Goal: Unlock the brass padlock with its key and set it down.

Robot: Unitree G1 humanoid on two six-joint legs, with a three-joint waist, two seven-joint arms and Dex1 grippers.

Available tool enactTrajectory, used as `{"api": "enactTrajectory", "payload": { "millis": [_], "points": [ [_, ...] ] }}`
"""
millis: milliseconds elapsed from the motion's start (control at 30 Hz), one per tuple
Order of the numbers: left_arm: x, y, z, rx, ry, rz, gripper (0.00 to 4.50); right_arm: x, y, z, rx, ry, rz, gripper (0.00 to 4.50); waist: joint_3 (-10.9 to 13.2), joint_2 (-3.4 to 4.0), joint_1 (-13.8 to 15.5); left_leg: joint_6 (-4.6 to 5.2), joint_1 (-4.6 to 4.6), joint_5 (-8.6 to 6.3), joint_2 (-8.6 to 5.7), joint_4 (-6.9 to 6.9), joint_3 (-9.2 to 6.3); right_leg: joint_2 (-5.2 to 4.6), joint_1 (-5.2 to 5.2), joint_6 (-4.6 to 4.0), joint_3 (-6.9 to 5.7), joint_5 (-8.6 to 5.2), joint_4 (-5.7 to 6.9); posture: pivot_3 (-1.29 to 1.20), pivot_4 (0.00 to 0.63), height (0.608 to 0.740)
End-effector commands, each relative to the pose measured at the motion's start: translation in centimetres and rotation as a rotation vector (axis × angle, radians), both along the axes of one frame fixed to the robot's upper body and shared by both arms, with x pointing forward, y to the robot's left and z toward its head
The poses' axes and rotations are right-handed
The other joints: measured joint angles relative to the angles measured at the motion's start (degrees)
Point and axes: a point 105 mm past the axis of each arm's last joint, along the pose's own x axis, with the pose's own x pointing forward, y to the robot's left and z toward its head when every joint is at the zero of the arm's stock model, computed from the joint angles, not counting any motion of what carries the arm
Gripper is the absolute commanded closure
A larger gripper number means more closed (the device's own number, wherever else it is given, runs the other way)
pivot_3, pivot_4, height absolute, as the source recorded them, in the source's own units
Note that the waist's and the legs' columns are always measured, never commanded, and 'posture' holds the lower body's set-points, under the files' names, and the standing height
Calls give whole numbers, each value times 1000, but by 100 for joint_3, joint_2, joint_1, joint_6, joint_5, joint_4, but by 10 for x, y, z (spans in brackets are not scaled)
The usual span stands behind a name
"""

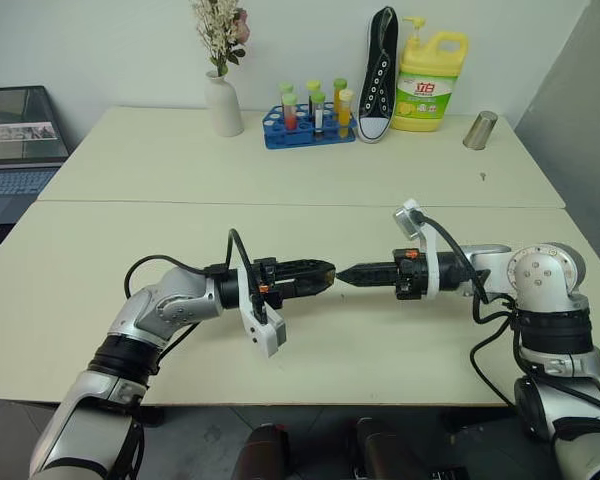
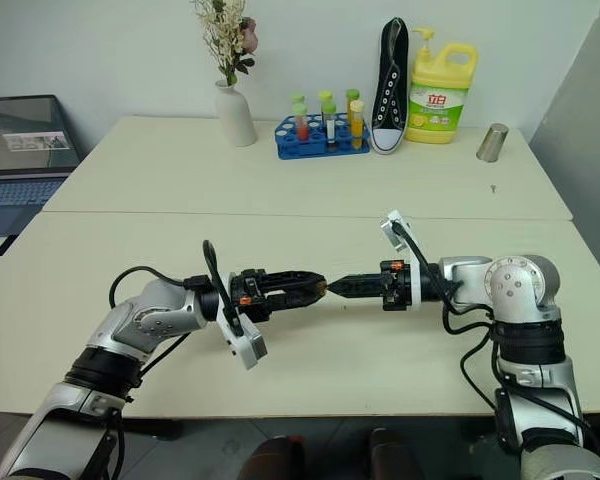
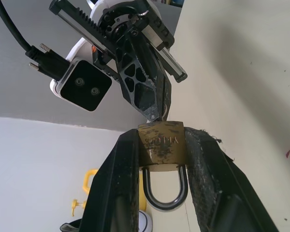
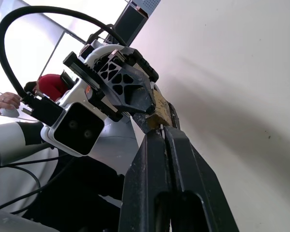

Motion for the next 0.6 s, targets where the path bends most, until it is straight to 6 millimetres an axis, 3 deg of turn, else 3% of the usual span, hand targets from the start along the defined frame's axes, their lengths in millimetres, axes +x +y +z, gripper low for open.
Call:
{"api": "enactTrajectory", "payload": {
  "millis": [33,433,600],
  "points": [
    [-1,0,6,-2,-36,-11,3526,-2,2,14,33,-13,21,4500,0,0,-1,0,0,0,0,-1,1,0,-1,0,0,0,0,0,150,740],
    [-1,0,2,1,-39,-13,3526,2,3,15,50,37,0,4500,0,0,-8,0,-2,0,0,-2,0,0,-2,0,-1,0,0,0,150,740],
    [1,1,2,-13,-26,0,3526,2,6,13,7,-34,-20,4500,0,1,-10,0,-2,0,0,-2,0,0,-3,0,-1,0,0,0,150,740]
  ]
}}
